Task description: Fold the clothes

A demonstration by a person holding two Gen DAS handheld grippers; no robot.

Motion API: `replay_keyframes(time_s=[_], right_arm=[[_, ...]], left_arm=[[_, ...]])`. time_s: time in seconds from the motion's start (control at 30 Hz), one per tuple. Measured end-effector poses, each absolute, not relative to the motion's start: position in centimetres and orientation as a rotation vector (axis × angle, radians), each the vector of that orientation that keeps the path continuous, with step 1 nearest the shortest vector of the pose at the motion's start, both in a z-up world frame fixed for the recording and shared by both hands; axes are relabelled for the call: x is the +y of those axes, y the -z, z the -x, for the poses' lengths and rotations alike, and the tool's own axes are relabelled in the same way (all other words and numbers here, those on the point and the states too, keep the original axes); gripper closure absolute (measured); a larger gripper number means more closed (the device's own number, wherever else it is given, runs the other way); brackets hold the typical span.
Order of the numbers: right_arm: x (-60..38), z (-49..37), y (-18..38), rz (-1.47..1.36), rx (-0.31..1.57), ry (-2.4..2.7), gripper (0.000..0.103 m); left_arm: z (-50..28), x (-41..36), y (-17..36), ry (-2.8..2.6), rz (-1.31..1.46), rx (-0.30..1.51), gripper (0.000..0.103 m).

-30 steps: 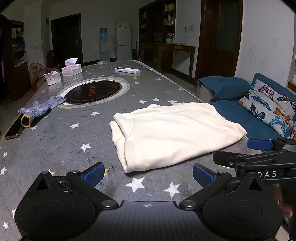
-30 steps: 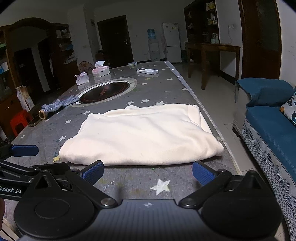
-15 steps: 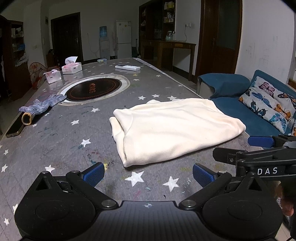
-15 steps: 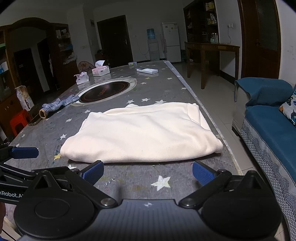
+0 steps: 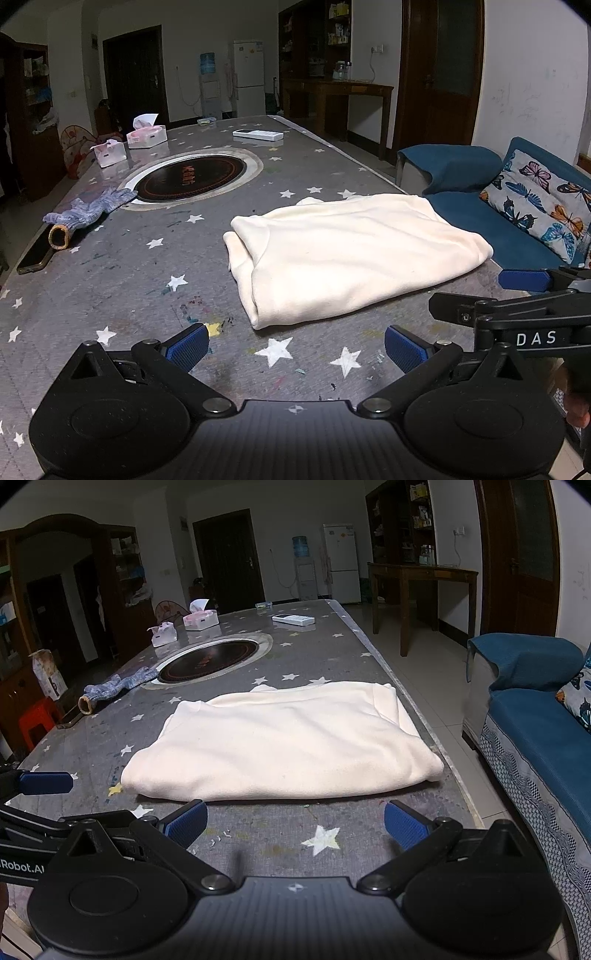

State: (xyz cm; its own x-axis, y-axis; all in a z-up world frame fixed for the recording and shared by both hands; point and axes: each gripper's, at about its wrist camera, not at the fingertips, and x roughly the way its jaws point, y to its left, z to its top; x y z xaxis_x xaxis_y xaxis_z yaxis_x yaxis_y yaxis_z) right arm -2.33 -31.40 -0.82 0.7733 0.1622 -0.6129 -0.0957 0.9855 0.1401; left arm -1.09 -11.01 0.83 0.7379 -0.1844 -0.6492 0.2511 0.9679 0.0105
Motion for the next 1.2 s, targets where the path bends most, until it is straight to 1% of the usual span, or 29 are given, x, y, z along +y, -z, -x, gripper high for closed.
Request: replay_keyframes(time_s=[1.2], right_arm=[[-32.18,2.57,1.19,-0.12,0.679,-0.124,0.0]], left_arm=[[1.01,-11.89,-0.38,0.239,-0.116,0.713,0.0]])
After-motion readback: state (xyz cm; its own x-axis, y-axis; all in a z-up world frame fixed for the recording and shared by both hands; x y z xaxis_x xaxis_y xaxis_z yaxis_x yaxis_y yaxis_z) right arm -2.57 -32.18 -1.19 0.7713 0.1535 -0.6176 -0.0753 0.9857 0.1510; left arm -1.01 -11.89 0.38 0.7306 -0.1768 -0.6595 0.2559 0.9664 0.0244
